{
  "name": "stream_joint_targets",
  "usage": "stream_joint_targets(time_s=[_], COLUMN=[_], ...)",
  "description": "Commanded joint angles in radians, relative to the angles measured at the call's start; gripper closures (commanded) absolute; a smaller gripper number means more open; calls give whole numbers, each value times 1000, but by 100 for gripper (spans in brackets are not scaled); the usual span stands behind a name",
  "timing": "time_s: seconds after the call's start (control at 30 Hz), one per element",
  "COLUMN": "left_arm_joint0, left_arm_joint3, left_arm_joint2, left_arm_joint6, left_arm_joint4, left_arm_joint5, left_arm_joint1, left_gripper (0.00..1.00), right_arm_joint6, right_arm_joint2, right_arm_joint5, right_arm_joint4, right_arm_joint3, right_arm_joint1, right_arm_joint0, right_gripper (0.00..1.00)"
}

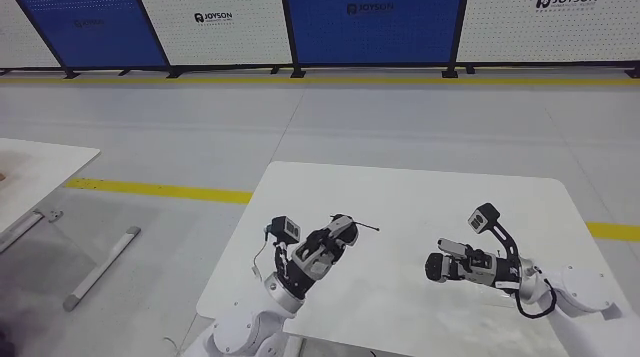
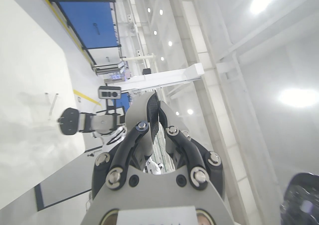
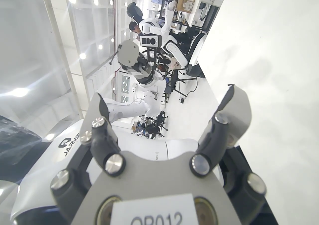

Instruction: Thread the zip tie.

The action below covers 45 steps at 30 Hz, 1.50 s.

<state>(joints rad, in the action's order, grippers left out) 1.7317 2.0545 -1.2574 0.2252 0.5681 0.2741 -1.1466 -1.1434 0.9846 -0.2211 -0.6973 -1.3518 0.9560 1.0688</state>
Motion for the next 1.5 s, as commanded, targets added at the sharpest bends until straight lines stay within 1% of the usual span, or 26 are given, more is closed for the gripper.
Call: stream_joint_targets(time_s=[0.0, 0.03, 0.07, 0.3, 0.33, 0.4, 0.47, 0.5, 0.53, 0.6, 0.67, 0.73, 0.77, 0.83, 0.9, 0.93, 0.97, 1.23, 1.3, 1.33, 1.37, 1.4, 1.43, 1.47], left_arm_joint0=[14, 21, 28, 28, 26, 20, 7, 1, -8, -19, -30, -46, -60, -79, -94, -99, -100, -100, -109, -113, -104, -96, -94, -98], left_arm_joint3=[4, 3, 4, 4, -2, -19, -47, -51, -64, -82, -97, -98, -98, -107, -113, -112, -102, -102, -124, -137, -143, -148, -149, -161], left_arm_joint2=[-16, -23, -29, -29, -30, -21, -10, 2, 13, 25, 41, 61, 79, 102, 123, 129, 138, 138, 137, 144, 160, 169, 177, 171], left_arm_joint6=[26, 33, 43, 43, 37, 21, -17, -28, -35, -76, -98, -123, -138, -148, -141, -135, -113, -113, -146, -152, -164, -189, -209, -212], left_arm_joint4=[32, 35, 35, 35, 26, -20, -96, -114, -134, -194, -246, -293, -323, -390, -412, -416, -382, -382, -394, -397, -408, -416, -419, -420], left_arm_joint5=[58, 66, 63, 63, 57, 22, -46, -78, -120, -158, -196, -229, -260, -314, -348, -354, -345, -345, -354, -360, -359, -357, -360, -366], left_arm_joint1=[0, 1, 2, 2, 2, 1, 1, 0, 0, -1, -3, -5, -7, -8, -10, -11, -13, -13, -15, -16, -18, -20, -22, -22], left_gripper=[100, 100, 100, 100, 100, 100, 100, 100, 100, 100, 100, 100, 100, 100, 100, 100, 100, 100, 100, 100, 100, 100, 100, 100], right_arm_joint6=[0, 0, 0, 0, 0, 0, 0, 0, 0, 0, 0, 0, 0, 0, 0, 0, 0, 0, 0, 0, 0, 0, 0, 0], right_arm_joint2=[0, 0, 0, 0, 0, 0, 0, 0, 0, 0, 0, 0, 0, 0, 0, 0, 0, 0, 0, 0, 0, 0, 0, 0], right_arm_joint5=[0, 0, 0, 0, 0, 0, 0, 0, 0, 0, 0, 0, 0, 0, 0, 0, 0, 0, 0, 0, 0, 0, 0, 0], right_arm_joint4=[0, 0, 0, 0, 0, 0, 0, 0, 0, 0, 0, 0, 0, 0, 0, 0, 0, 0, 0, 0, 0, 0, 0, 0], right_arm_joint3=[0, 0, 0, 0, 0, 0, 0, 0, 0, 0, 0, 0, 0, 0, 0, 0, 0, 0, 0, 0, 0, 0, 0, 0], right_arm_joint1=[0, 0, 0, 0, 0, 0, 0, 0, 0, 0, 0, 0, 0, 0, 0, 0, 0, 0, 0, 0, 0, 0, 0, 0], right_arm_joint0=[0, 0, 0, 0, 0, 0, 0, 0, 0, 0, 0, 0, 0, 0, 0, 0, 0, 0, 0, 0, 0, 0, 0, 0], right_gripper=[0, 0, 0, 0, 0, 0, 0, 0, 0, 0, 0, 0, 0, 0, 0, 0, 0, 0, 0, 0, 0, 0, 0, 0])
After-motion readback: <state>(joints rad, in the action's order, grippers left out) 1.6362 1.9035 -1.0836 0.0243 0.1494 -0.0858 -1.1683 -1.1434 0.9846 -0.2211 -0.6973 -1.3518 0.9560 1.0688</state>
